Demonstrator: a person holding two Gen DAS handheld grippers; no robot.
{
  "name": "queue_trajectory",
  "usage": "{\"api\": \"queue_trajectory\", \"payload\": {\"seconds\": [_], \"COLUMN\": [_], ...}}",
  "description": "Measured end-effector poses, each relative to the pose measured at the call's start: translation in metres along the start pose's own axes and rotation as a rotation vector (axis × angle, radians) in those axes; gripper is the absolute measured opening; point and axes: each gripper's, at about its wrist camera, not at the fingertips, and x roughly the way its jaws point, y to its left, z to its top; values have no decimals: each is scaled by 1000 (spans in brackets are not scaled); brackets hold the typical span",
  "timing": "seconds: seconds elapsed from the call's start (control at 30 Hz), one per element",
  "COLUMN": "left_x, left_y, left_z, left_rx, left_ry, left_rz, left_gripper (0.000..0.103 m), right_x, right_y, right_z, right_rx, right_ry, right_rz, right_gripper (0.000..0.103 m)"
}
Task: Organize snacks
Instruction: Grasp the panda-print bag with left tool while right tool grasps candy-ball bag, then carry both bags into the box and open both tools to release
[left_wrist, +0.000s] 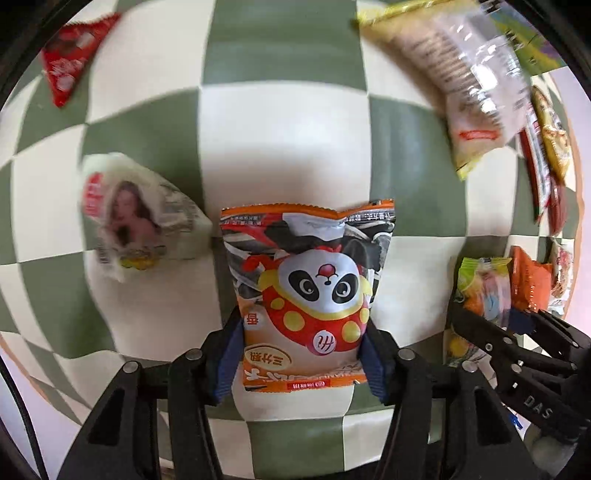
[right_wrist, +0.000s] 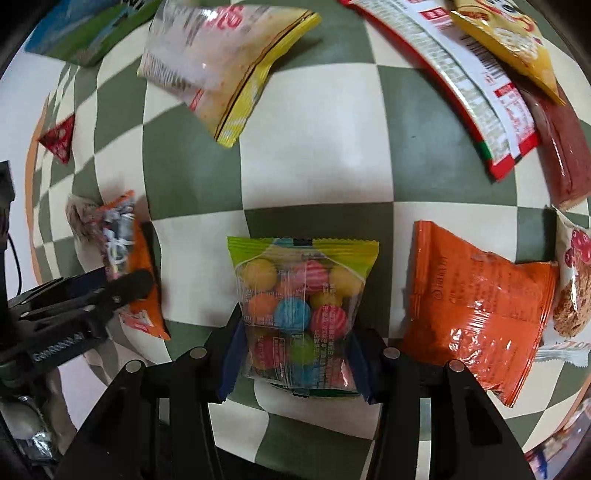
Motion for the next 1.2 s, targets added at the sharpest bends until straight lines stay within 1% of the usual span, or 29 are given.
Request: {"api": "queue_trajectory", "payload": {"seconds": [0.1,0.13,0.27,0.3,0.33,0.4,0.43,0.53,0.63,0.73,0.87,0.97,1.03,1.07,1.1,1.17,1.2], "left_x": [9,8,10,7,5,-2,-9,-29,-57,-93,-154,-198,-225,-230,-240,-252,-256], "left_y": [0,3,-1,-7,-9,-7,-7,-10,-16,-23,-34,-26,-24,-31,-29,-21,-18], "left_z": [12,10,9,7,4,-4,-6,-10,-12,-13,-6,24,41,52,65,83,98], "left_rx": [-1,-1,-6,-10,-7,-6,-5,11,29,43,65,73,74,74,75,75,73], "left_ry": [-5,-7,-30,-40,-46,-60,-70,-107,-154,-203,-285,-336,-368,-384,-396,-400,-398], "left_rz": [12,18,24,21,22,13,8,-1,-23,-67,-140,-182,-204,-205,-202,-195,-185], "left_gripper": [57,57,56,56,53,51,50,50,50,50,50,50,50,50,50,50,50], "right_x": [5,6,8,8,4,2,3,-11,-29,-58,-117,-163,-195,-212,-222,-238,-246], "right_y": [3,10,11,13,11,15,19,8,7,13,21,28,34,37,36,42,43], "right_z": [4,4,5,4,-5,-7,-9,-6,-15,-15,-6,10,27,37,50,72,83], "right_rx": [20,25,28,25,22,15,14,19,23,12,-7,-28,-40,-49,-55,-71,-81], "right_ry": [6,6,1,-2,-5,-16,-24,-48,-90,-147,-253,-337,-387,-417,-431,-470,-484], "right_rz": [8,11,2,-1,-4,-13,-14,-6,19,52,118,149,171,183,187,188,187], "right_gripper": [55,56,56,56,56,52,52,50,50,49,49,49,49,49,49,49,49]}}
